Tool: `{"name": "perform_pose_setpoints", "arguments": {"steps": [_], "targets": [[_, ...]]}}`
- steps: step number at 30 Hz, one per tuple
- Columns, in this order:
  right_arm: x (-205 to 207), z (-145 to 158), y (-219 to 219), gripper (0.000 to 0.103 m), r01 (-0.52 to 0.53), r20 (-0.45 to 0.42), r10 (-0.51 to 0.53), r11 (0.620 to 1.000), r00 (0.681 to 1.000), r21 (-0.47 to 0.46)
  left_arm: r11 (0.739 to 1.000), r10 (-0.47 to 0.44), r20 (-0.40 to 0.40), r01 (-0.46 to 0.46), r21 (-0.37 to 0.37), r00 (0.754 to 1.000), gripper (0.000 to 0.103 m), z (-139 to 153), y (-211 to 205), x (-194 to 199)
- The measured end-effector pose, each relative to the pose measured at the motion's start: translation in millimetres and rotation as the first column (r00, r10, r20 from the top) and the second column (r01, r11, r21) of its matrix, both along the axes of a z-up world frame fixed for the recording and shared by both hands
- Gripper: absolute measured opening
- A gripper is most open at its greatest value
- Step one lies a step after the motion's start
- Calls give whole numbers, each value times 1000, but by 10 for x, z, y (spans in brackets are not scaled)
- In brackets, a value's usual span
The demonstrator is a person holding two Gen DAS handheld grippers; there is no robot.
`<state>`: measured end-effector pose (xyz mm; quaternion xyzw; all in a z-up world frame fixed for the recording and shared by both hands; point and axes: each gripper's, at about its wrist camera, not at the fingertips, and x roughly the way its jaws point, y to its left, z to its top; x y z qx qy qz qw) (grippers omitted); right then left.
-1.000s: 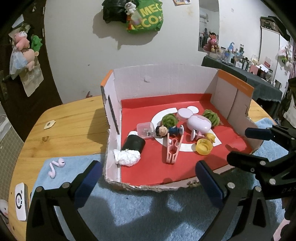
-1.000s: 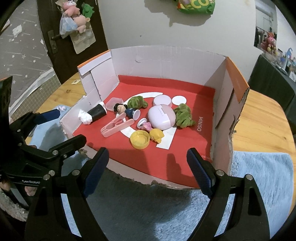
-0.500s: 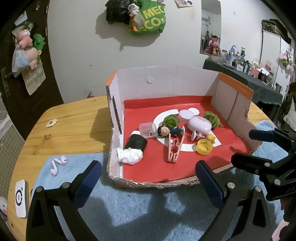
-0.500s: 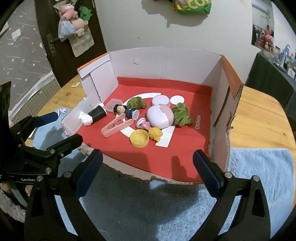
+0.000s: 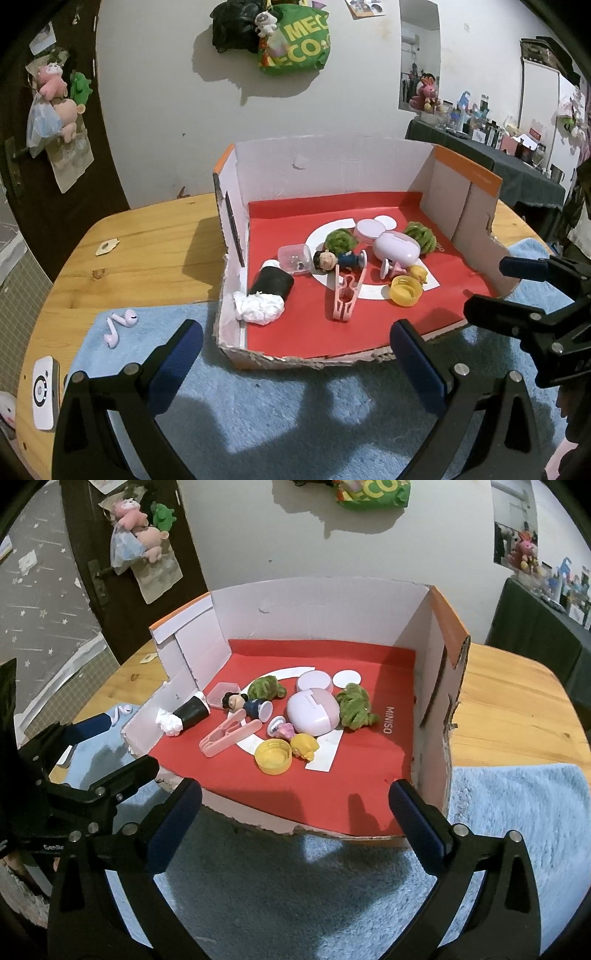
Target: Organize objects
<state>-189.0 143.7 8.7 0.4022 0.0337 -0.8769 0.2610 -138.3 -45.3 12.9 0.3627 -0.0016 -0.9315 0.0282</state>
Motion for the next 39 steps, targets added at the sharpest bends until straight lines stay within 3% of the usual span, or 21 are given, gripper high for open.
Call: {"name": "perform_pose_setpoints", "arguments": {"steps": [20, 39], "targets": [[148, 32, 11, 103, 8, -45, -7, 1000, 999, 21, 998, -7, 22, 6, 66, 1000, 103, -64, 34, 100], [409, -4, 47, 103, 22, -38, -22, 1000, 999, 4, 998, -20, 15, 19, 63, 1000, 103, -98, 107, 280]]}}
